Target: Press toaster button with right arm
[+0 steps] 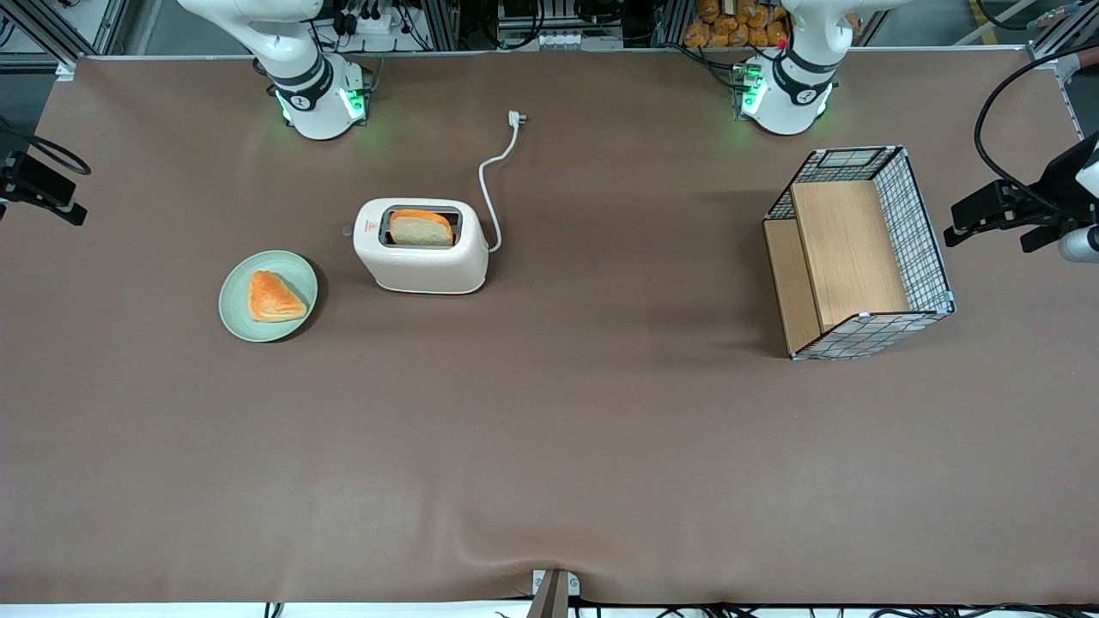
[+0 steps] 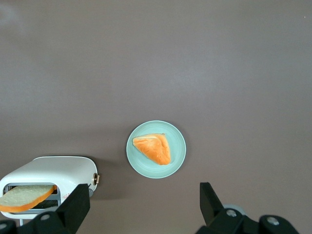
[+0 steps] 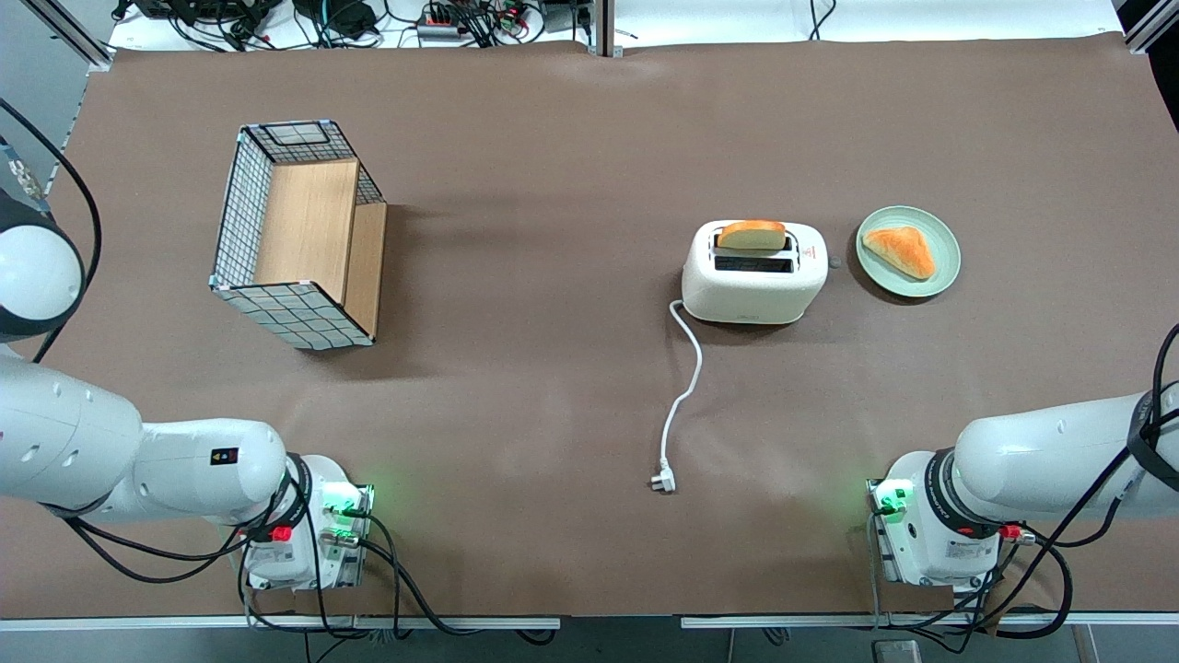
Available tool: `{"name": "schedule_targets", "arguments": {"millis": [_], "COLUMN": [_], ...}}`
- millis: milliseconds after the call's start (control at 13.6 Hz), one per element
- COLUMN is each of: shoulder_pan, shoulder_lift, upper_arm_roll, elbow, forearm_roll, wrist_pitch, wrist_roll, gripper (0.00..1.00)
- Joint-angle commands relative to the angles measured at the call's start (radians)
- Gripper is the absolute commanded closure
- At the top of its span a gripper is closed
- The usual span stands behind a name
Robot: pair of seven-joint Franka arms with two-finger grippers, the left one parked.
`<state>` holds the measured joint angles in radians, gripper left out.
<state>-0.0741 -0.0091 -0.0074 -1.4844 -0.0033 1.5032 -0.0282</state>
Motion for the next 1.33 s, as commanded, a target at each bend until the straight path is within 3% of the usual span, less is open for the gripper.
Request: {"name": "schedule_targets", "arguments": {"millis": [0,1252], "shoulder_pan": [-0.007,-0.003], "shoulder_lift": [0.011,0.003], "upper_arm_roll": [0.006,0.006], "elbow": [0.026,-0.082], "forearm_roll": [-0.001,0.02], "wrist_pitch": [-0.014,-0.095], "wrist_roll": [0.004,0.008], "gripper": [0.0,0.0]}}
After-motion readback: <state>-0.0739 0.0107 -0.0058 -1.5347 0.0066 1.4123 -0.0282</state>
